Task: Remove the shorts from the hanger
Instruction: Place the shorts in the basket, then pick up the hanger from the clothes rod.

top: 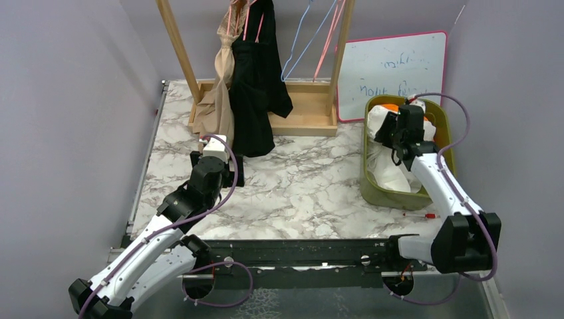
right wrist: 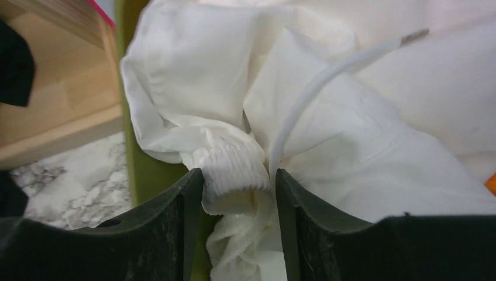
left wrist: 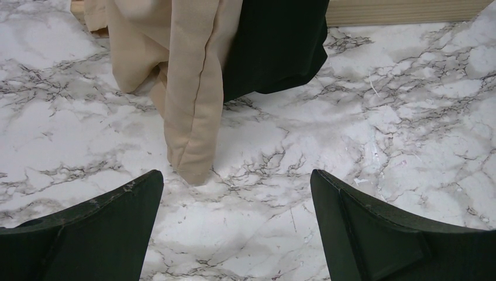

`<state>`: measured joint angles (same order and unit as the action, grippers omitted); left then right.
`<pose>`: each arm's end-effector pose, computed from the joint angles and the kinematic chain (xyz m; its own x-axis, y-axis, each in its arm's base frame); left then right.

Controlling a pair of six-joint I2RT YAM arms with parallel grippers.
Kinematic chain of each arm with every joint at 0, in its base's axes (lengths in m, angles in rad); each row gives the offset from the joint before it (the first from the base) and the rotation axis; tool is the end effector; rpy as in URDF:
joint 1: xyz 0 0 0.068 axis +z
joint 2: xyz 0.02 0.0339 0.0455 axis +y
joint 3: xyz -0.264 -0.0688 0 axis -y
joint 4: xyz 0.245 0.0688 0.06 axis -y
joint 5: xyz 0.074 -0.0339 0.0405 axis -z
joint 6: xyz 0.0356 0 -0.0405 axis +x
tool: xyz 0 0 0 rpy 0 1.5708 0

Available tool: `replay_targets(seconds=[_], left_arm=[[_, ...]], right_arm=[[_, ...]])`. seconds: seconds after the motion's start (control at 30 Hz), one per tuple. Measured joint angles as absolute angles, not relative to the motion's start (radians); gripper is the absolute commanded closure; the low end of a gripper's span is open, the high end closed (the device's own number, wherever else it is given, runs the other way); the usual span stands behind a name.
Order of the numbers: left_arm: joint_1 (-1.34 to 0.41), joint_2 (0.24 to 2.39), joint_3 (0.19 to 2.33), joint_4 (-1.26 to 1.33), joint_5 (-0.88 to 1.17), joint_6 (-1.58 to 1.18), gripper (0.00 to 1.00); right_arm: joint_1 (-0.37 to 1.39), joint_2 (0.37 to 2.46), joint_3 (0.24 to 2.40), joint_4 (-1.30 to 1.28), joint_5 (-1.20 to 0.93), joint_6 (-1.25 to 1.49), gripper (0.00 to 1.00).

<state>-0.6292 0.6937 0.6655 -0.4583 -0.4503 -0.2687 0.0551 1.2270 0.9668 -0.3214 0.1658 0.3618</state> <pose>0.1363 -0.0801 0.2858 -0.4225 0.0119 -0.9063 0.1106 0.9931 -0.0385 0.2743 0.0092 0.2971 -0.4835 0.3230 -0.8136 0.2721 0.9388 0.2110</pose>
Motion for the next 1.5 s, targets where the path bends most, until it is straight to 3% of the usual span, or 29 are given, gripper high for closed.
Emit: replay_targets(seconds=[0.17, 0.33, 0.5, 0.7, 1.17, 1.5], left_arm=[[-0.629, 0.682, 0.665, -0.458, -0.451, -0.269, 0.01], [-0.629, 0.681, 0.665, -0.458, -0.451, -0.269, 0.01], [-0.629, 0.681, 0.665, -0.458, -0.451, -0.269, 0.01], [-0.629, 0.681, 0.665, -0.458, -0.451, -0.269, 0.01], [-0.629, 0.678, 0.665, -0.458, -0.451, -0.269, 0.01], [-0.629, 0.678, 0.665, -0.458, -0.451, -0.269, 0.01]], right_arm=[[0.055, 1.291, 0.892, -0.31, 0.17, 0.365, 0.51], [0.053, 1.285, 0.912, -0.328, 0.152, 0.364, 0.44], [0.053, 1.125, 0.921, -0.34, 0.144, 0.366, 0.35], [0.052, 0.905, 0.932, -0.317, 0.124, 0.351, 0.3], [0.051, 0.818, 0.66, 0.017, -0.644, 0.342, 0.3], [0.131, 0.841, 0.59, 0.176, -0.82, 0.376, 0.32]])
